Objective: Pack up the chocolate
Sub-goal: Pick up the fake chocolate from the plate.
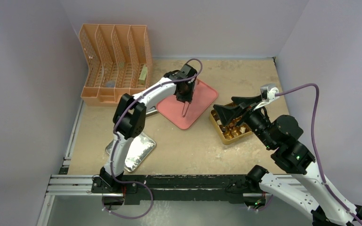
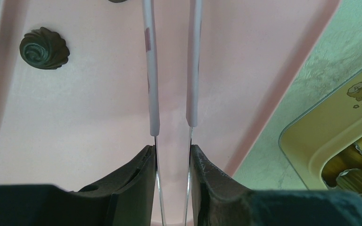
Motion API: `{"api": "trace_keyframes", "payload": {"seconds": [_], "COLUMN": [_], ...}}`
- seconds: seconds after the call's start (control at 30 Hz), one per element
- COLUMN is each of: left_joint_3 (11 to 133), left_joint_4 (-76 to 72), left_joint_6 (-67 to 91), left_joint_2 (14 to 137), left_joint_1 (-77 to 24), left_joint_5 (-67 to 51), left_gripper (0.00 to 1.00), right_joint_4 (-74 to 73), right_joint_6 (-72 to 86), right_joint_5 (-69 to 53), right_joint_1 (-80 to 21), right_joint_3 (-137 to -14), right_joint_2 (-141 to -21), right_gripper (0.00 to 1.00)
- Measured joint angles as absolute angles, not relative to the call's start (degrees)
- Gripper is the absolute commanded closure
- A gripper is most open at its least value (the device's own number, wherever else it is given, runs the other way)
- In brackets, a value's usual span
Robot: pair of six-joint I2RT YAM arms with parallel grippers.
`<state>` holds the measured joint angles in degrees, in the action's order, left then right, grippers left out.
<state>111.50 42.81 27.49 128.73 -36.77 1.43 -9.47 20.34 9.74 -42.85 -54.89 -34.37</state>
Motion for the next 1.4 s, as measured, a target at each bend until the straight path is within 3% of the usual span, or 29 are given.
{"api": "trace_keyframes", "payload": {"seconds": [0.23, 0.63, 1.4], "left_joint_3": [107.83, 83.37, 80.62], "left_joint_4": [40.03, 26.06, 18.46], "left_joint_6": [27.44, 27.31, 24.32], "left_joint_2": [126.28, 108.36, 116.62], "left_joint_1": [-36.77, -37.3, -42.59], "left_joint_5": [1.41, 4.36, 17.69], "left_gripper": [0.7, 0.72, 0.57], "right_joint_4": [-9.17, -9.19, -9.19], "right_joint_6": [20.67, 25.96, 27.16], "right_joint_5": [9.69, 9.93, 11.11], "right_joint_1": [-42.83, -42.85, -42.85], "right_joint_3": [-53.84, -51.31, -51.05], "right_joint_2": [-34.63, -39.42, -37.74], "right_gripper": [0.01, 0.01, 0.01]}}
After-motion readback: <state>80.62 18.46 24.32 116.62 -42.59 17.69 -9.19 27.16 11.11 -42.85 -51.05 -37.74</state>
